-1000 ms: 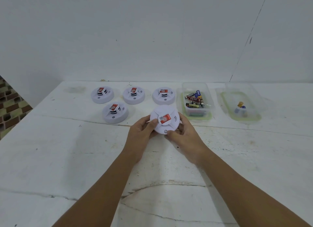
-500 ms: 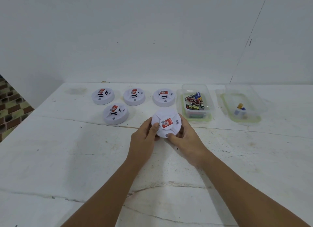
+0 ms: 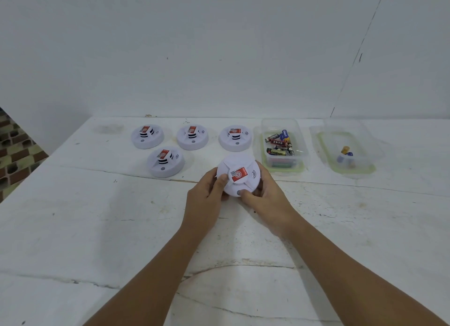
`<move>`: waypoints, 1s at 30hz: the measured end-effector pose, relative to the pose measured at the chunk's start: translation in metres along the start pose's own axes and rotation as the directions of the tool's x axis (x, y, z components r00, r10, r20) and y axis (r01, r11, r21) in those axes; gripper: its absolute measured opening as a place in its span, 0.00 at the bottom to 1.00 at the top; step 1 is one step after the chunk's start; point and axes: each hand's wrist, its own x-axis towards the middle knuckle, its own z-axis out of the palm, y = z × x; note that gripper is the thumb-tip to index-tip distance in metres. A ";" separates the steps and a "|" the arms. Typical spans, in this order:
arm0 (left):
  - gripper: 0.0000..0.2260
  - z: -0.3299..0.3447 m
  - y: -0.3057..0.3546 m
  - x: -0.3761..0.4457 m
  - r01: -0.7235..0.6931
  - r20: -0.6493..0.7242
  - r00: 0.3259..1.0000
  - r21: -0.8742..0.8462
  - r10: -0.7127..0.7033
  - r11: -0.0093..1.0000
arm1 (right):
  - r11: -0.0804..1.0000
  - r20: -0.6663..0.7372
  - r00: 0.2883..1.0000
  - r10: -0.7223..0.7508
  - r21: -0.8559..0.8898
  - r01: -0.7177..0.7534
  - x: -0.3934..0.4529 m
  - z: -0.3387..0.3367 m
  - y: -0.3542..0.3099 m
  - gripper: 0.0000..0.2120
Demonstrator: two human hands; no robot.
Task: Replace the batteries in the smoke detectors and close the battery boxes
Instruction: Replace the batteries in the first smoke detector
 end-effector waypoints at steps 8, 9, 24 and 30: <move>0.13 0.001 -0.001 0.001 0.005 -0.001 1.000 0.010 -0.005 1.000 | 1.000 0.013 1.000 -0.001 -0.017 0.001 0.001 -0.002 0.001 0.31; 0.12 0.001 -0.001 0.001 0.004 -0.001 1.000 0.008 -0.004 1.000 | 1.000 0.018 1.000 -0.001 -0.020 0.002 0.001 -0.002 0.001 0.31; 0.10 0.001 0.001 0.000 0.003 0.006 1.000 -0.016 -0.003 1.000 | 0.991 0.056 0.998 0.043 0.124 -0.050 0.002 -0.002 -0.005 0.28; 0.12 0.002 0.001 0.000 0.019 0.006 1.000 -0.026 -0.019 0.999 | 0.991 0.043 0.997 0.067 0.117 -0.071 0.004 -0.001 -0.003 0.28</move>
